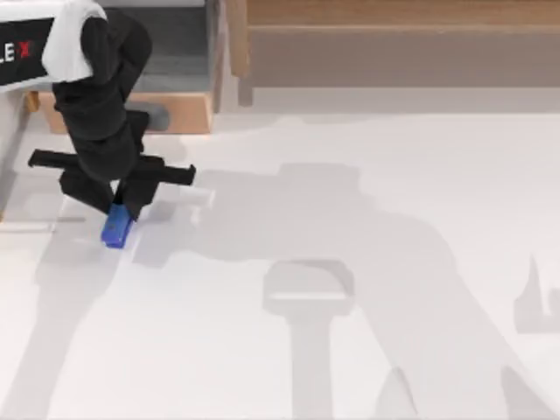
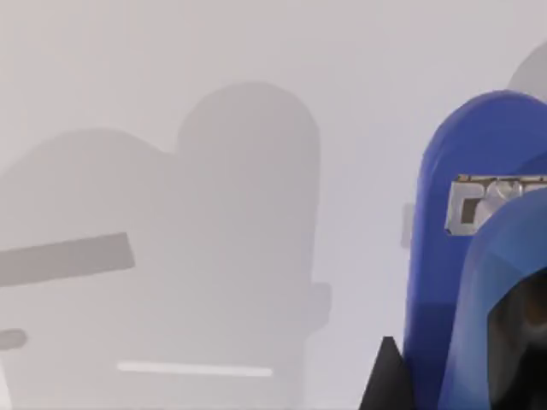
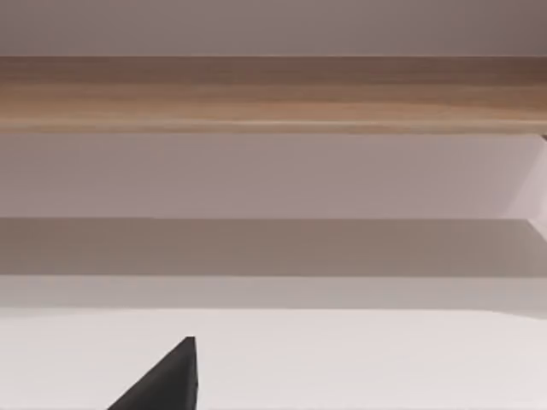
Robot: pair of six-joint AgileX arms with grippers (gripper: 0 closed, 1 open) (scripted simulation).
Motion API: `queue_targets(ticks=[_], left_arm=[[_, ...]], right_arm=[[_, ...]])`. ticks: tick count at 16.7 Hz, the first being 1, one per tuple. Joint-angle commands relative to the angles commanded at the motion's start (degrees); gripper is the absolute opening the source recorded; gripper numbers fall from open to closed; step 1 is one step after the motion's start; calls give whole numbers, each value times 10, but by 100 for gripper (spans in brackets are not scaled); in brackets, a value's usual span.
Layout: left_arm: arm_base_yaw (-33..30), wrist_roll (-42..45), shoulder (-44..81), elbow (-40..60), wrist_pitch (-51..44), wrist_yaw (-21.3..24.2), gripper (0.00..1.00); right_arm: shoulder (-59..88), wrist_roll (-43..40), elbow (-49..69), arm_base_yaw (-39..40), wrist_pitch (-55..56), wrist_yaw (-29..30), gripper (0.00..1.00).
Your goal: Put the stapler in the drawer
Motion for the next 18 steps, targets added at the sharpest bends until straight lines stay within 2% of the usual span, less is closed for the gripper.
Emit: queue_targets(ticks=[3, 6, 13, 18], left_arm=[[7, 6, -10, 17, -4, -6, 0], [44, 29, -32, 81, -16, -24, 0], [220, 104, 16, 296, -68, -67, 0], [315, 152, 155, 410, -120, -55, 0]], right_arm=[[0, 0, 0, 0, 0, 0, 100], [0, 0, 0, 0, 0, 0, 100], [0, 0, 0, 0, 0, 0, 100], [0, 0, 0, 0, 0, 0, 100]])
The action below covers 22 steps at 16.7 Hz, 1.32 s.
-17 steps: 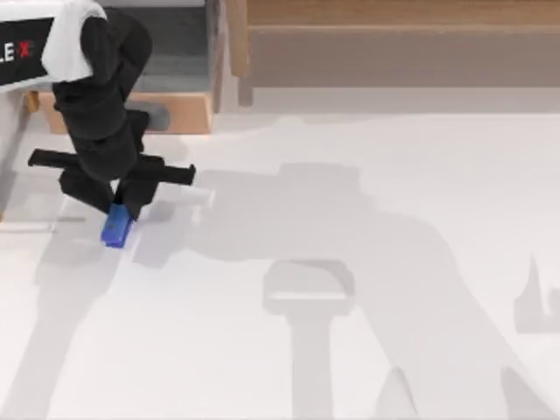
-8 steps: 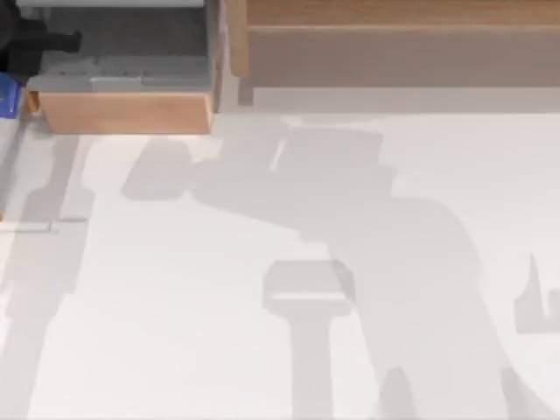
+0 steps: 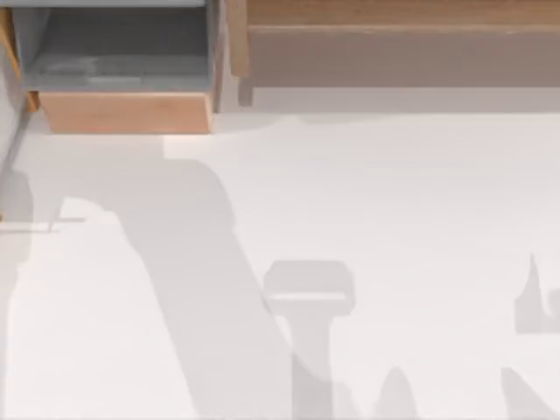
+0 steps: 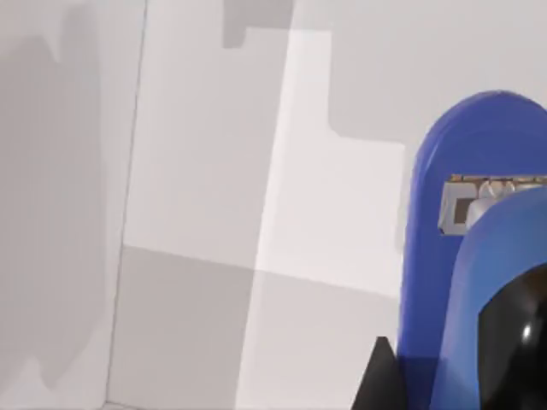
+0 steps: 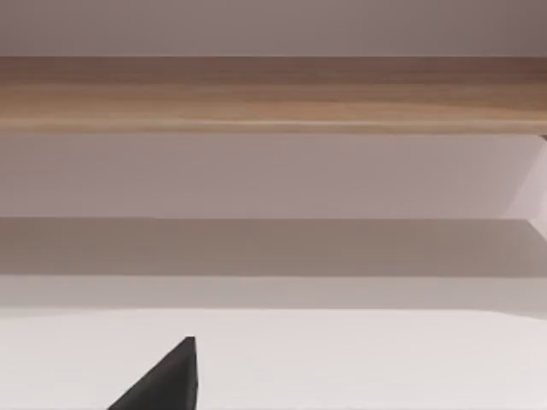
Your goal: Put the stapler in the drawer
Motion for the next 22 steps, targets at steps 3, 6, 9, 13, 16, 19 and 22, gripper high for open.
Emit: queue_targets(ticks=[3, 6, 9, 13, 16, 19, 22], left_arm=[[14, 27, 73, 47, -46, 22, 0], [18, 54, 109, 94, -95, 40, 0], [20, 76, 129, 131, -127, 52, 0], [20, 83, 135, 142, -137, 55, 0], [17, 84, 134, 141, -136, 54, 0], [18, 84, 132, 132, -125, 55, 0], [20, 84, 131, 116, -112, 54, 0]], right_arm=[[0, 0, 0, 0, 0, 0, 100], [0, 0, 0, 0, 0, 0, 100], [0, 0, 0, 0, 0, 0, 100], [0, 0, 0, 0, 0, 0, 100], [0, 0, 0, 0, 0, 0, 100], [0, 0, 0, 0, 0, 0, 100], [0, 0, 0, 0, 0, 0, 100]])
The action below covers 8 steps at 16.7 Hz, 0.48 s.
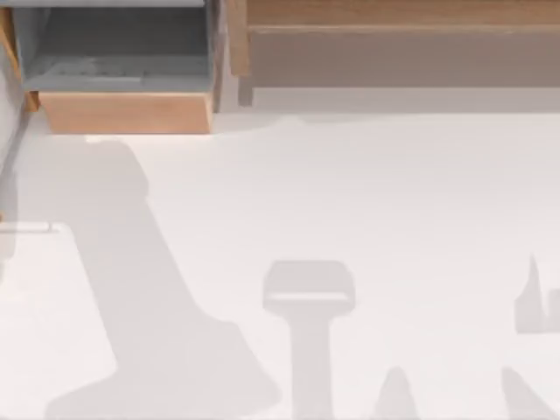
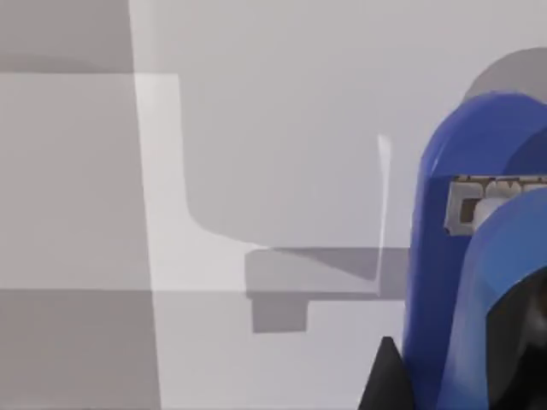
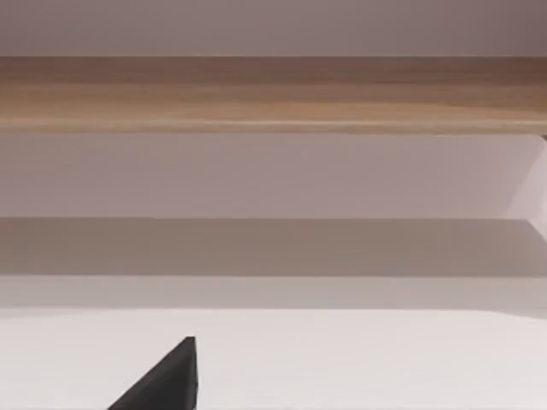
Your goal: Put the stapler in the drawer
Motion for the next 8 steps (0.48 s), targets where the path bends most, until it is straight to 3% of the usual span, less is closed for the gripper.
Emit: queue_targets(ticks=[5, 8], left_arm=[[1, 0, -2, -6, 3, 1, 0], [1, 0, -2, -6, 3, 1, 23]], right_arm=[[0, 0, 0, 0, 0, 0, 100], [0, 0, 0, 0, 0, 0, 100]])
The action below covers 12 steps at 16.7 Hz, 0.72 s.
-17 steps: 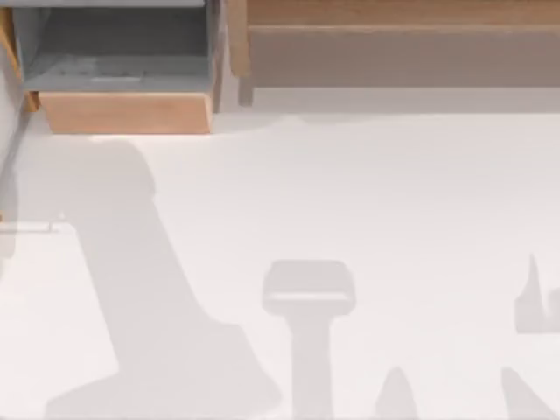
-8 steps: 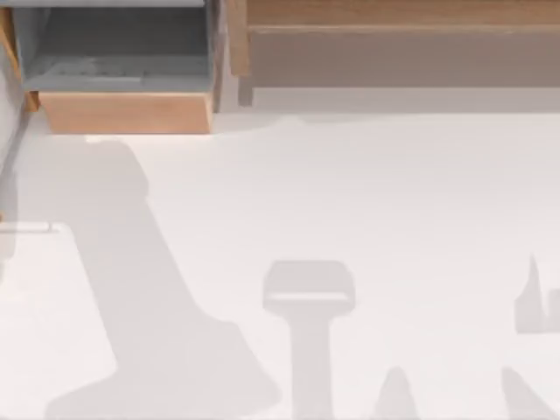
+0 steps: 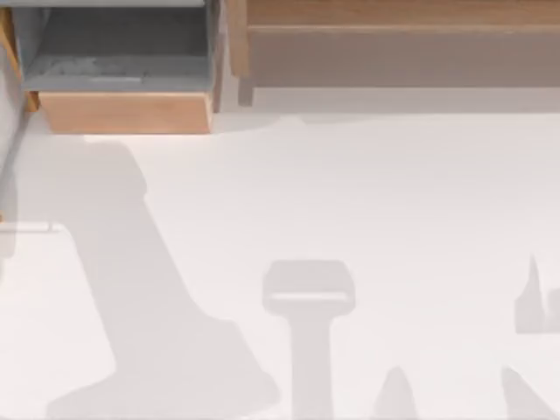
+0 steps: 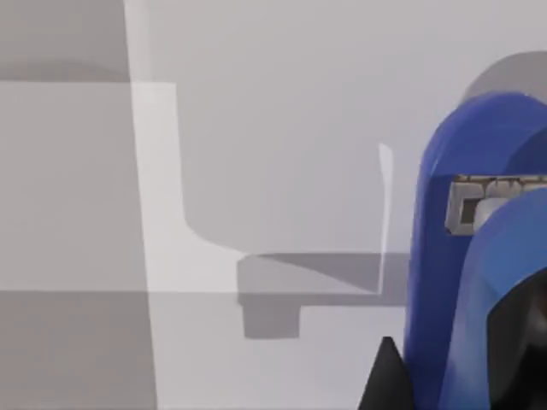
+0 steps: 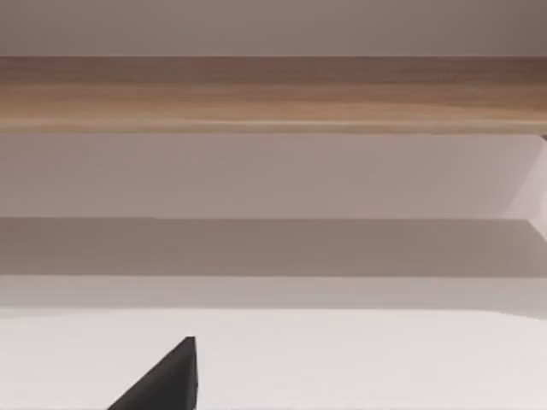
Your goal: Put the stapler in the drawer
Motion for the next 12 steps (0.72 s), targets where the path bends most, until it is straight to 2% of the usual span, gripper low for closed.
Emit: queue_targets(ticks=[10, 12], left_arm=[[0, 0, 0, 0, 0, 0, 98], [0, 0, 0, 0, 0, 0, 100]], right_arm=[[0, 0, 0, 0, 0, 0, 100], [0, 0, 0, 0, 0, 0, 100]])
